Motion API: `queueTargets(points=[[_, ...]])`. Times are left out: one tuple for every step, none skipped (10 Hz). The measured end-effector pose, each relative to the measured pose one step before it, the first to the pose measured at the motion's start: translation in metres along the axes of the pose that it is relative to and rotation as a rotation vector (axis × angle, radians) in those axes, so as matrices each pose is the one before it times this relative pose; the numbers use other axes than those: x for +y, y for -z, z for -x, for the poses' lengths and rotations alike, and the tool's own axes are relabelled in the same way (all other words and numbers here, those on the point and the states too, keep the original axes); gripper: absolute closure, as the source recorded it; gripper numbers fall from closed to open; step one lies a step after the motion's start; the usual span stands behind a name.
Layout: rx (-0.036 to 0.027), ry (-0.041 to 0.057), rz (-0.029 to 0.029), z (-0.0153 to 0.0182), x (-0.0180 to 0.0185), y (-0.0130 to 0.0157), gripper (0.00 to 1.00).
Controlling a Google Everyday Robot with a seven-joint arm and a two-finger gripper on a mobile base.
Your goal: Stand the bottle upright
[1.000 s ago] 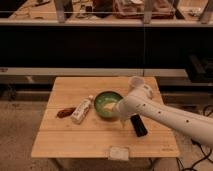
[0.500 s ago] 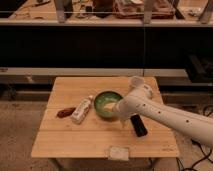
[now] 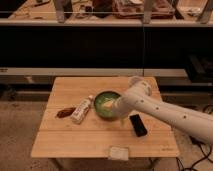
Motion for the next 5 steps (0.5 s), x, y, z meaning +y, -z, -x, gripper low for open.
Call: queueTargets(points=[[-0.03201, 0.07734, 0.02494, 0.00502, -0.03599, 0.00372, 0.2], [-0.00954, 0.05685, 0.02563, 0.00081, -0.02526, 0.00346, 0.2], [0.0016, 0.0692, 0.0465, -0.00341, -0.03074, 0.00446, 0.2], [0.02673, 0.06129, 0.06476, -0.01218, -0.03134, 0.00612, 0.2], [0.02899, 0.02875, 0.04379, -0.01146, -0.01865, 0.0039, 0.2]])
